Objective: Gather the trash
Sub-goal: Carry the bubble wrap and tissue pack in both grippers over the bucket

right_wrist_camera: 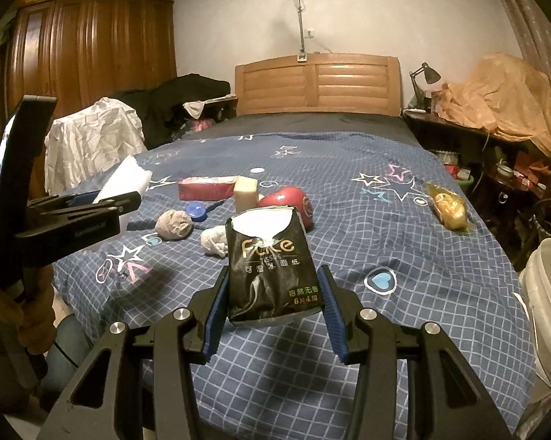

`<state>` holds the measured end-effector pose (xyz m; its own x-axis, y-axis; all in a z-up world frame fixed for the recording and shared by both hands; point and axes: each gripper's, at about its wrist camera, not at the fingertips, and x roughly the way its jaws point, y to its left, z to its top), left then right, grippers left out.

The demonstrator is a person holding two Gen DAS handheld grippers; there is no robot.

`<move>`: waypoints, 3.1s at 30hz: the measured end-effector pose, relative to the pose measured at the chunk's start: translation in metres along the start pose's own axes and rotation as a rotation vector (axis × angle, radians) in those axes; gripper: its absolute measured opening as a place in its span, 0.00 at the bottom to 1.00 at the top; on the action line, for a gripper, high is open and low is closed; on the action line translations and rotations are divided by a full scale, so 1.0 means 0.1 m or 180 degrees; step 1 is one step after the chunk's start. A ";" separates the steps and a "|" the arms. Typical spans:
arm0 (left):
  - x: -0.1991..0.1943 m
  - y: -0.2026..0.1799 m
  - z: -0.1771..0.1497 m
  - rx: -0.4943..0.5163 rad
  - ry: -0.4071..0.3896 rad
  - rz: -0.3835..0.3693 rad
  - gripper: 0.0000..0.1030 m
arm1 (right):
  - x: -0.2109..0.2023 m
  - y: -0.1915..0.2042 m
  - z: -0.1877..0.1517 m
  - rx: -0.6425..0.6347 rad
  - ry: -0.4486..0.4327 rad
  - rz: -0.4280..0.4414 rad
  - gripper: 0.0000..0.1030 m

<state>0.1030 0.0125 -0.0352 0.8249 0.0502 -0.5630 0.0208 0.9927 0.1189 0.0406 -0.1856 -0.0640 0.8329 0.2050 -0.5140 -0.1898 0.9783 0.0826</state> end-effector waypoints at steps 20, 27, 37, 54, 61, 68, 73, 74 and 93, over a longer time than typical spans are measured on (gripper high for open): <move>-0.19 -0.37 0.20 0.0191 -0.0219 -0.0063 0.45 | -0.43 -0.44 0.11 0.0209 -0.0340 -0.0287 0.47; -0.22 -0.64 0.26 0.0320 -0.0272 -0.0139 0.45 | -0.62 -0.75 0.14 0.0352 -0.0468 -0.0449 0.47; -0.25 -1.16 0.36 0.0542 -0.0307 -0.0352 0.45 | -0.93 -1.28 0.04 0.0580 -0.0578 -0.0738 0.47; -0.26 -2.58 0.58 0.1083 -0.0366 -0.1021 0.45 | -1.76 -2.68 -0.10 0.0925 -0.0625 -0.1479 0.47; -0.26 -3.21 0.61 0.1343 -0.0328 -0.1324 0.45 | -2.11 -3.26 -0.11 0.1046 -0.0581 -0.1690 0.47; -0.23 -3.81 0.69 0.1536 -0.0232 -0.1621 0.45 | -2.28 -3.75 -0.06 0.1143 -0.0418 -0.1749 0.47; -0.25 -4.28 0.68 0.1725 -0.0186 -0.1825 0.45 | -2.31 -3.98 -0.11 0.1295 -0.0322 -0.1714 0.47; -0.25 -4.35 0.67 0.1753 -0.0173 -0.1866 0.45 | -2.31 -4.01 -0.12 0.1319 -0.0311 -0.1715 0.47; -0.21 -5.10 0.36 0.2203 0.0166 -0.2300 0.45 | -2.32 -4.49 -0.52 0.1765 -0.0170 -0.1585 0.47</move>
<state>0.0954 -0.4991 -0.0544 0.4592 -0.5184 -0.7214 0.8450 0.5053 0.1747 -0.0940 -0.6739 -0.0262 0.7786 -0.2790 -0.5621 0.4948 0.8238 0.2766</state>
